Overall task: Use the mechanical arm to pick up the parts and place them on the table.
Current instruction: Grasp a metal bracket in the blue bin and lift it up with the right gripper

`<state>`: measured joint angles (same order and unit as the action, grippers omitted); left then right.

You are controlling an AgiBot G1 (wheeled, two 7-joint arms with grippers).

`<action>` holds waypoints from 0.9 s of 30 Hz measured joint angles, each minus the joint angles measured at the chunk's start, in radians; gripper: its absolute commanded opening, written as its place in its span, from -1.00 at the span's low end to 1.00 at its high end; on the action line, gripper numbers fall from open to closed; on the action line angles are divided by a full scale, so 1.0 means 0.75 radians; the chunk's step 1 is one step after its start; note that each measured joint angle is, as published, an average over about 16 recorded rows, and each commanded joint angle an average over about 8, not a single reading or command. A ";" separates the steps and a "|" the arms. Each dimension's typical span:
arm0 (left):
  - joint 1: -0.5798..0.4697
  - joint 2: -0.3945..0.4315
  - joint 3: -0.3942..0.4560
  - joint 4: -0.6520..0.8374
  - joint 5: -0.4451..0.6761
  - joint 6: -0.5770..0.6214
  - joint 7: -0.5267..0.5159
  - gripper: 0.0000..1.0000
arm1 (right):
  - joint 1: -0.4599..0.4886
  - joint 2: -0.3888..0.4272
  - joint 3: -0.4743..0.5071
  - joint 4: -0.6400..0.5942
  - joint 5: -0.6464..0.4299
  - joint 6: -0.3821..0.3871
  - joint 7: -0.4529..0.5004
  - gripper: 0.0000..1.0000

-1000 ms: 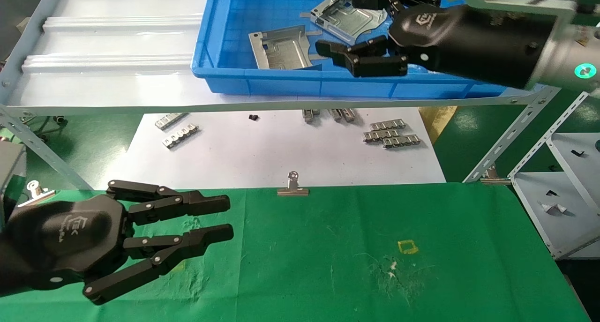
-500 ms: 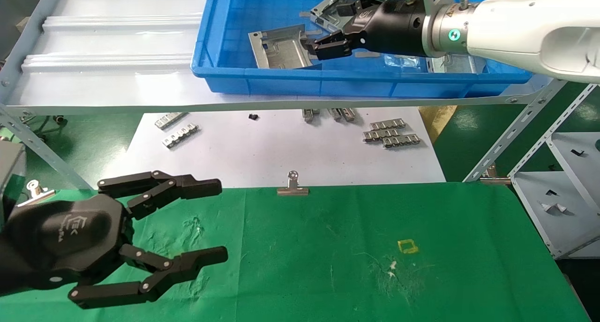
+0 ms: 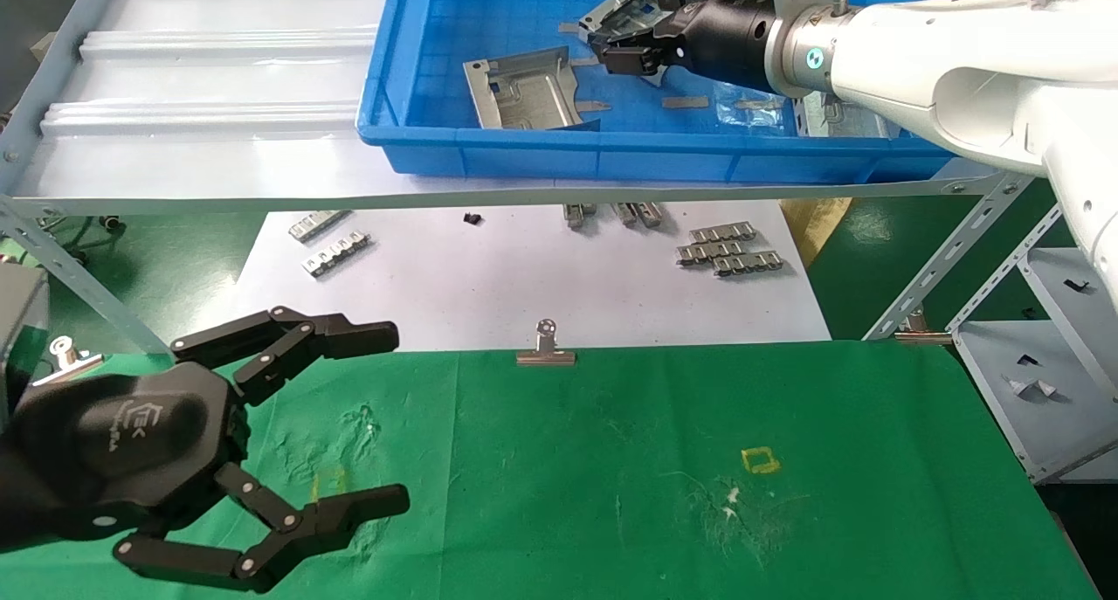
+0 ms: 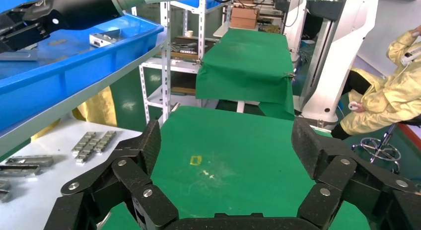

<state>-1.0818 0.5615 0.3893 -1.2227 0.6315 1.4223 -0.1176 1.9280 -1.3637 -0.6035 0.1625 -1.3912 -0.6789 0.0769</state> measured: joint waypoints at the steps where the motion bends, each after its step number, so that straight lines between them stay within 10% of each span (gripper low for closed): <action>1: 0.000 0.000 0.000 0.000 0.000 0.000 0.000 1.00 | -0.004 0.000 -0.005 0.005 0.004 0.007 0.005 -1.00; 27: 0.000 0.000 0.000 0.000 0.000 0.000 0.000 1.00 | -0.029 0.001 -0.171 0.075 0.111 0.094 0.079 -1.00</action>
<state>-1.0818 0.5615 0.3893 -1.2227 0.6315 1.4223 -0.1176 1.9066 -1.3626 -0.7316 0.2190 -1.3083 -0.6086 0.1361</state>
